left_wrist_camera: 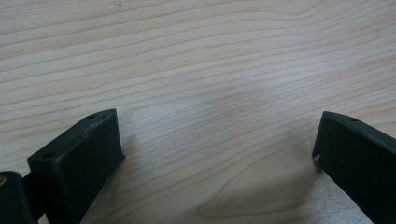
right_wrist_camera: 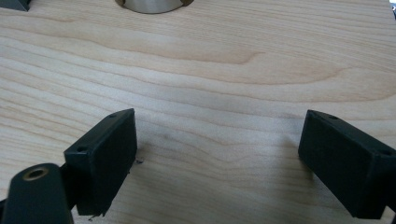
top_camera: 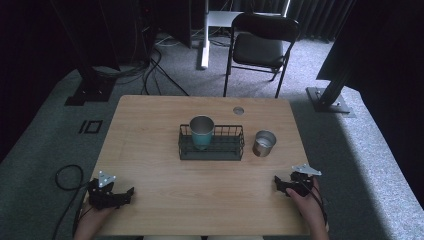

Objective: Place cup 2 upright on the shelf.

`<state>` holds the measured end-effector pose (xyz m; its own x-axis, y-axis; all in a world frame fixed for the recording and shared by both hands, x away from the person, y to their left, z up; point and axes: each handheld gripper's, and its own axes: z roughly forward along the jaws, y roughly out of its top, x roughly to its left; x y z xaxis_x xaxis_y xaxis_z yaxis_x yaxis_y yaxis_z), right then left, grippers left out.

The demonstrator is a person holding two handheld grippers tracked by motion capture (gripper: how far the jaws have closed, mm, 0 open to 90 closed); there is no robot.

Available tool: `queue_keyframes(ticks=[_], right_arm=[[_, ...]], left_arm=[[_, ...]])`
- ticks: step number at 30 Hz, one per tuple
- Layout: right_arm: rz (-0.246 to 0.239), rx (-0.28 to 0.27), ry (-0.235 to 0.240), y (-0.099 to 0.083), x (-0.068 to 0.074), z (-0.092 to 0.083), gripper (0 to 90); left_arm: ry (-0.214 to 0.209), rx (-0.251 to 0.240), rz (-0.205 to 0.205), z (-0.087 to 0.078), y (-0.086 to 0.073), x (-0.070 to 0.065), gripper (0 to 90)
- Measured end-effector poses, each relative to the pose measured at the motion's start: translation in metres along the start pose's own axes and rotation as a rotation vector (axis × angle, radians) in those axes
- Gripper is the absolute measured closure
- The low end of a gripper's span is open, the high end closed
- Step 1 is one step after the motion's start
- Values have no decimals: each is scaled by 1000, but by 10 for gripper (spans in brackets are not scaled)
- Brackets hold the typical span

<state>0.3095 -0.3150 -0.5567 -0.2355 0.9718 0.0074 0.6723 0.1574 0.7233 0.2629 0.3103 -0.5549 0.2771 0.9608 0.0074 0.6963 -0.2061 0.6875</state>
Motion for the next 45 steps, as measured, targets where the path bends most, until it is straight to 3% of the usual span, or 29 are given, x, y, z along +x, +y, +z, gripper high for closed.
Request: queue_keyframes(ticks=[24,28,35,45], right_arm=[[-39,19,37,-1,-1,-3,129],[-58,13,38,-3,0,-8,133],[-37,-16,74,-1,0,-15,127],[-44,-32,92,7,5,-10,128]], left_arm=[[-11,-3,10,0,0,0,19],[-11,-3,10,0,0,0,19],[-11,-4,10,0,0,0,19],[-11,-3,10,0,0,0,19]])
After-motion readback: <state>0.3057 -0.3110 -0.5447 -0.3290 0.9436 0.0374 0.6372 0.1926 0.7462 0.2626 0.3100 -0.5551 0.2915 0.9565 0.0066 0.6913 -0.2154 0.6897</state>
